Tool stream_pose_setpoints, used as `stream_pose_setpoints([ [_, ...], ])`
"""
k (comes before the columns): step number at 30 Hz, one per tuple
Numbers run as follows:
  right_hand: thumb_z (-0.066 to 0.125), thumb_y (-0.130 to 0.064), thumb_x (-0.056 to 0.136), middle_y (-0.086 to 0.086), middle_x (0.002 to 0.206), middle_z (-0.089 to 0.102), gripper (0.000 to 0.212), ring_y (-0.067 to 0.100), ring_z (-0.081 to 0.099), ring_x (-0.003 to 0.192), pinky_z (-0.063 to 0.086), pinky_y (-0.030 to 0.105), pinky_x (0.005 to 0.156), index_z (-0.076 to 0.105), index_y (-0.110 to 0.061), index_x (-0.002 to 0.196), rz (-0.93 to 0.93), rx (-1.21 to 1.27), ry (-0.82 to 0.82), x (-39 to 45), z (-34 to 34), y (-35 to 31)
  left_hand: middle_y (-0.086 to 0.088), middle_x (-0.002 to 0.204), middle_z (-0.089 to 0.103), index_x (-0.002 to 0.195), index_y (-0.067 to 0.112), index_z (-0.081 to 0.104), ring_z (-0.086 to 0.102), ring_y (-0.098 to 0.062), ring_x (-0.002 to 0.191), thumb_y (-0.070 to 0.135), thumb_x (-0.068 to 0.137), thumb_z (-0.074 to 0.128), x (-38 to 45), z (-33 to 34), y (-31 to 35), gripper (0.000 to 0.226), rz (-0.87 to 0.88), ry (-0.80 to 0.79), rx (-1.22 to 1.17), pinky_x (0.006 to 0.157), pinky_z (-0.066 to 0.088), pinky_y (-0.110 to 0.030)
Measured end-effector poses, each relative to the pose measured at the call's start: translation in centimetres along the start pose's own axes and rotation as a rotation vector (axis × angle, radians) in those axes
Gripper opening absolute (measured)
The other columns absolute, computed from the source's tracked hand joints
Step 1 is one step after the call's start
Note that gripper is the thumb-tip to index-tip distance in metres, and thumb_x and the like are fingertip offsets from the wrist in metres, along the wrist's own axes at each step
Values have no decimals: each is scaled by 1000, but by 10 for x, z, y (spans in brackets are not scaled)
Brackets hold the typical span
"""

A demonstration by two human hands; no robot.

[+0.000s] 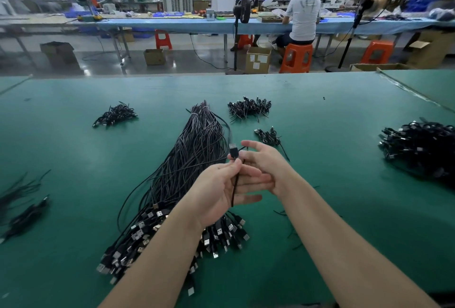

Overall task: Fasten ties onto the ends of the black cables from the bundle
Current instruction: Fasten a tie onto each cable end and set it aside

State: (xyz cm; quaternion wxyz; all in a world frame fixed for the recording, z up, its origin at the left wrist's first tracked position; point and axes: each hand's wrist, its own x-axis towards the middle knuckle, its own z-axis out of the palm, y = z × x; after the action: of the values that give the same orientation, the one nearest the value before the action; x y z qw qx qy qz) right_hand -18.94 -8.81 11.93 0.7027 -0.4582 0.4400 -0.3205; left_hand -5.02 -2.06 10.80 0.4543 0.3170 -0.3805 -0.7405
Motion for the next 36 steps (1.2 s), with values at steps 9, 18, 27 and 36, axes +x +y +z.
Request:
stream_pose_setpoints([
  [9,58,-3,98,15,85,77,24,24,74,76,63,34,69,61,-13,120,-205,-63,187,-4,7,0,3,115,75,108,13,75,65,-4,115,29,109,40,3,-14,-34,39,-6,428,90,98,41,-46],
  [18,57,1,98,24,88,73,20,28,74,78,64,37,74,63,-1,117,-208,80,143,-8,21,12,-14,146,53,122,0,64,43,-20,141,19,109,43,22,-22,-49,32,54,653,-84,122,26,-40],
  [27,52,2,101,27,98,72,16,34,73,85,63,40,80,60,1,114,-95,326,78,-6,22,34,-10,108,71,103,5,65,64,-24,107,26,109,39,30,-27,-31,34,108,704,-384,101,48,-46],
  [36,58,0,96,16,93,77,14,23,73,68,62,33,63,69,-2,104,31,443,235,-4,31,58,-25,114,71,108,1,59,72,-32,103,21,111,29,34,-20,-17,36,297,677,-388,91,56,-45],
])
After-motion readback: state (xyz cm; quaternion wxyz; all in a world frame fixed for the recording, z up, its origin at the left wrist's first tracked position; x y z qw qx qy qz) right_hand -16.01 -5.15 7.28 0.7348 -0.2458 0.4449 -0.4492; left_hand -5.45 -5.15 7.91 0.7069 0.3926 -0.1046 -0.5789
